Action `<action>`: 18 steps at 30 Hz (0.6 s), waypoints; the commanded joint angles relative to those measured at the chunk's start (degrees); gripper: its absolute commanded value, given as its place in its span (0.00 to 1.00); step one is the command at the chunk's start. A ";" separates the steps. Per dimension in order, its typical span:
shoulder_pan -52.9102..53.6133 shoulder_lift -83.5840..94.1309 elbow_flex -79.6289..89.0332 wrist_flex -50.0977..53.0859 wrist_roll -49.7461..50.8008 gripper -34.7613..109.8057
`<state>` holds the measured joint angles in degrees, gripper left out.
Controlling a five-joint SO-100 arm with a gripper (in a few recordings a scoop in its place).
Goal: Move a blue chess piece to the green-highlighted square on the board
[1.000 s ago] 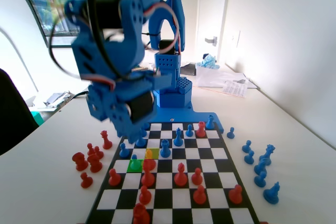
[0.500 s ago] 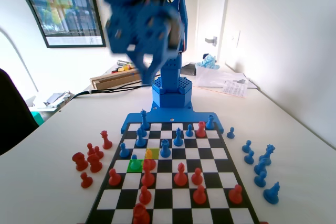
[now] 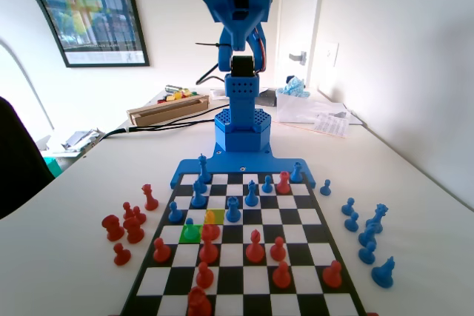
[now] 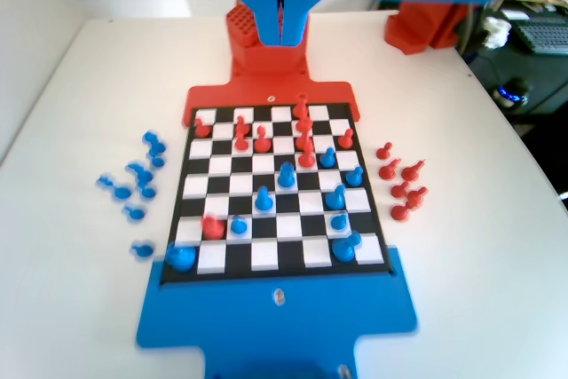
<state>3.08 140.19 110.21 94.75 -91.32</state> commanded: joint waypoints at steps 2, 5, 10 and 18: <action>-0.88 12.83 6.06 -0.44 -3.34 0.25; -1.41 16.26 7.73 -0.26 -4.66 0.25; -2.37 21.45 10.63 -0.44 -5.71 0.25; -2.37 27.33 14.50 -2.90 -7.91 0.25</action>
<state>0.35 165.23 124.72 93.43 -98.09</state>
